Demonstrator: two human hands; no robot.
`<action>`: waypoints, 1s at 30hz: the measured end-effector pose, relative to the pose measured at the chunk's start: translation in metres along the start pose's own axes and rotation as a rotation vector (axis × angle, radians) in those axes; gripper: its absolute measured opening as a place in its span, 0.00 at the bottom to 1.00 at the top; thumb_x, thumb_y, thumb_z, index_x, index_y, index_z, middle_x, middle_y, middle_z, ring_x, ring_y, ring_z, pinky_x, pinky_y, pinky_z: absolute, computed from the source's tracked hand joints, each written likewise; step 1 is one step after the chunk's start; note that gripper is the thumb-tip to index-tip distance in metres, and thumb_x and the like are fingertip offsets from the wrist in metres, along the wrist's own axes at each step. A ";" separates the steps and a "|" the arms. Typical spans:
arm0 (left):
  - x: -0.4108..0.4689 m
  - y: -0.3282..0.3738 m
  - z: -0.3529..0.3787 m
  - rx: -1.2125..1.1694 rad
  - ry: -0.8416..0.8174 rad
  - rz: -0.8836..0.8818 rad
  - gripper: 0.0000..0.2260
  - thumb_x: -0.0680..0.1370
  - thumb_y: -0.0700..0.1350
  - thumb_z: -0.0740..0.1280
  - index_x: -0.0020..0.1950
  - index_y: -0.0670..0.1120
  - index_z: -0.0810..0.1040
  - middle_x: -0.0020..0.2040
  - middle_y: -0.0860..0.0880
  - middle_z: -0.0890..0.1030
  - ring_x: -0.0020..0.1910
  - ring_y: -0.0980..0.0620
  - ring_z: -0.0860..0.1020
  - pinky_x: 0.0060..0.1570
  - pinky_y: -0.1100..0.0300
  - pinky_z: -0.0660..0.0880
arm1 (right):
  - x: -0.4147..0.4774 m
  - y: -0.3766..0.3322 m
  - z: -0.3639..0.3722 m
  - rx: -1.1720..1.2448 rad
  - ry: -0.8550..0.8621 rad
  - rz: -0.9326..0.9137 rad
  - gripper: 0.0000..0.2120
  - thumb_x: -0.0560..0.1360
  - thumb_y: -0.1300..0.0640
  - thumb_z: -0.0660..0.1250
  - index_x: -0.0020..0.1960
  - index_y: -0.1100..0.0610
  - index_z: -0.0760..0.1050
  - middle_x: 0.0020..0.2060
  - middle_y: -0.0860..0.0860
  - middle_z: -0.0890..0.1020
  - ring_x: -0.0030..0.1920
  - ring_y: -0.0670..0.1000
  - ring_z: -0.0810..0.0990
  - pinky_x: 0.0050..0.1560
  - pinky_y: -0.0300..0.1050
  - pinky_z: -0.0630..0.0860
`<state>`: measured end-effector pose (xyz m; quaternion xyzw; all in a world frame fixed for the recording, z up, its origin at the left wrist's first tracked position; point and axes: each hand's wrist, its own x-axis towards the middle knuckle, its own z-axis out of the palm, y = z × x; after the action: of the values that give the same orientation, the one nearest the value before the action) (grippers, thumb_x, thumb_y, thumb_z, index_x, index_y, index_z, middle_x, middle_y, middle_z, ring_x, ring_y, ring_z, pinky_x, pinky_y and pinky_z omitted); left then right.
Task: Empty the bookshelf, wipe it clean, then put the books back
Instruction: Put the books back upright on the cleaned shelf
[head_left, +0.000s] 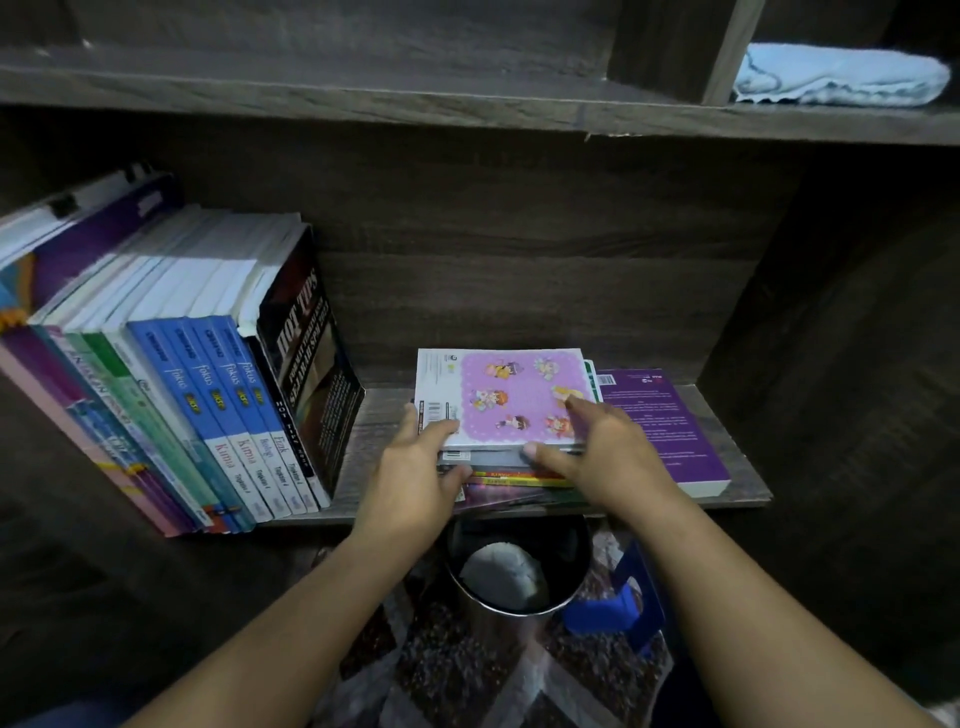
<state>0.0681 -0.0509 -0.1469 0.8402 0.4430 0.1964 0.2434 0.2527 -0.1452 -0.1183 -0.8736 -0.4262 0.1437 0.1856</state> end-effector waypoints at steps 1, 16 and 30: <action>0.000 0.000 0.000 -0.003 0.001 0.000 0.24 0.76 0.50 0.71 0.71 0.56 0.70 0.78 0.43 0.56 0.74 0.45 0.64 0.69 0.54 0.64 | 0.000 -0.001 0.002 -0.034 0.003 -0.008 0.44 0.68 0.31 0.69 0.77 0.49 0.60 0.74 0.55 0.63 0.72 0.57 0.64 0.68 0.51 0.66; 0.006 0.002 0.002 0.364 0.020 0.242 0.24 0.80 0.55 0.62 0.75 0.53 0.62 0.64 0.49 0.72 0.60 0.45 0.74 0.57 0.53 0.71 | -0.010 -0.016 0.008 -0.050 0.070 0.047 0.34 0.73 0.45 0.72 0.74 0.36 0.60 0.65 0.55 0.64 0.66 0.57 0.63 0.66 0.55 0.63; 0.003 -0.001 -0.012 0.309 0.358 0.227 0.32 0.69 0.43 0.76 0.69 0.45 0.68 0.50 0.45 0.76 0.31 0.43 0.80 0.25 0.52 0.75 | -0.027 -0.062 0.036 0.336 0.550 -0.755 0.18 0.76 0.61 0.58 0.64 0.57 0.75 0.60 0.51 0.75 0.58 0.43 0.75 0.59 0.34 0.71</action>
<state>0.0629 -0.0450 -0.1377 0.8635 0.4067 0.2980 0.0065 0.1788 -0.1237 -0.1202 -0.6219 -0.6191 -0.1025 0.4685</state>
